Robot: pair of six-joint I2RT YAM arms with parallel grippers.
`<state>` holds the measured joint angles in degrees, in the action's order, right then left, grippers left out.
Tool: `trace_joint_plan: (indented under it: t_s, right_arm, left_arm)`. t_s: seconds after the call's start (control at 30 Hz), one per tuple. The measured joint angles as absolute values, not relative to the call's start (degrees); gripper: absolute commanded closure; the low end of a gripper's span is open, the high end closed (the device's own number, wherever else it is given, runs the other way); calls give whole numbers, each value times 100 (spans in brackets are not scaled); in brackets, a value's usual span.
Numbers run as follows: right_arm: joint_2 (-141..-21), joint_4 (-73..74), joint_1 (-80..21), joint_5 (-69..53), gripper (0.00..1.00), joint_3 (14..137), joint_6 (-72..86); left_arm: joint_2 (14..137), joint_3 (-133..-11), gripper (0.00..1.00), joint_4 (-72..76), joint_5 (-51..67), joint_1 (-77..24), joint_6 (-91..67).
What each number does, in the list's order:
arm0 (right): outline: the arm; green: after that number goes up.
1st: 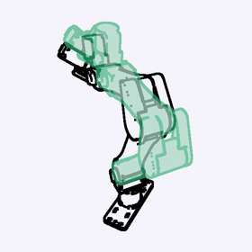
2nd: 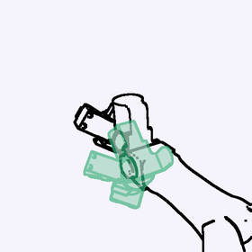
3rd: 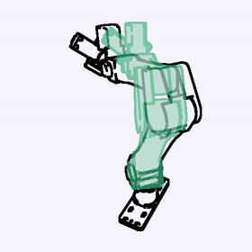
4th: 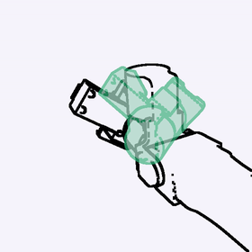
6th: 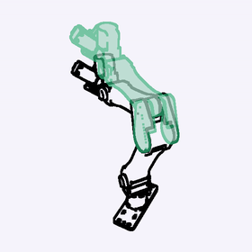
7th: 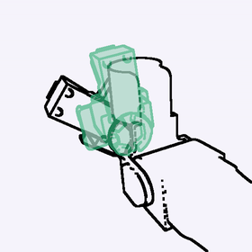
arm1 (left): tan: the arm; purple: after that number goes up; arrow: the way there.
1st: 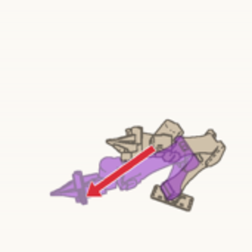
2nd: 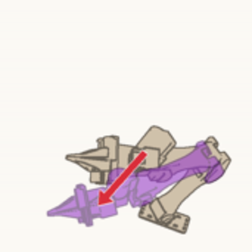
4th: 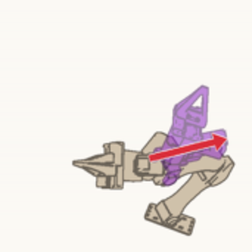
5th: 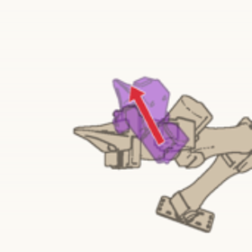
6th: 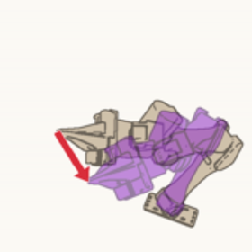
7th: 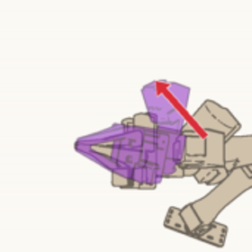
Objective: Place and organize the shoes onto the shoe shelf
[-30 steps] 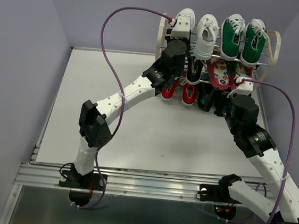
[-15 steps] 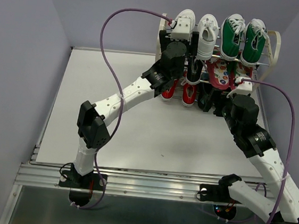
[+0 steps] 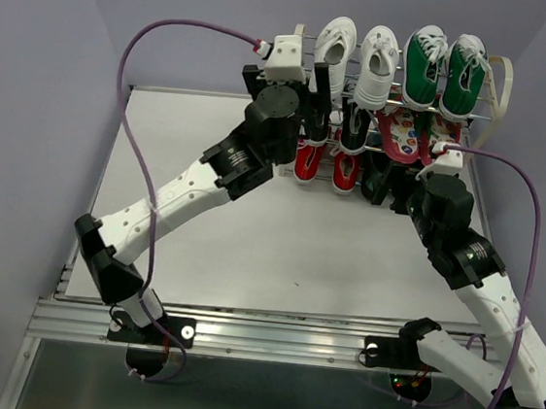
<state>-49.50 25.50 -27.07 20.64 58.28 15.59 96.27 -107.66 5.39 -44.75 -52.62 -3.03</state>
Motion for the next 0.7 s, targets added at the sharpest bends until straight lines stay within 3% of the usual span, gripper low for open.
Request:
trace_joint_plan:
  t_s: [0.37, 0.7]
  right_arm:
    - [-4692, 2698, -2707, 2390, 0, 5336, 2255]
    - [-5096, 3382, -2707, 2676, 0, 5133, 2958]
  left_arm:
    - [6580, -7085, 1, -543, -4552, -5363, -2141]
    - [6088, -5505, 1, -2029, -4362, -5363, -3774]
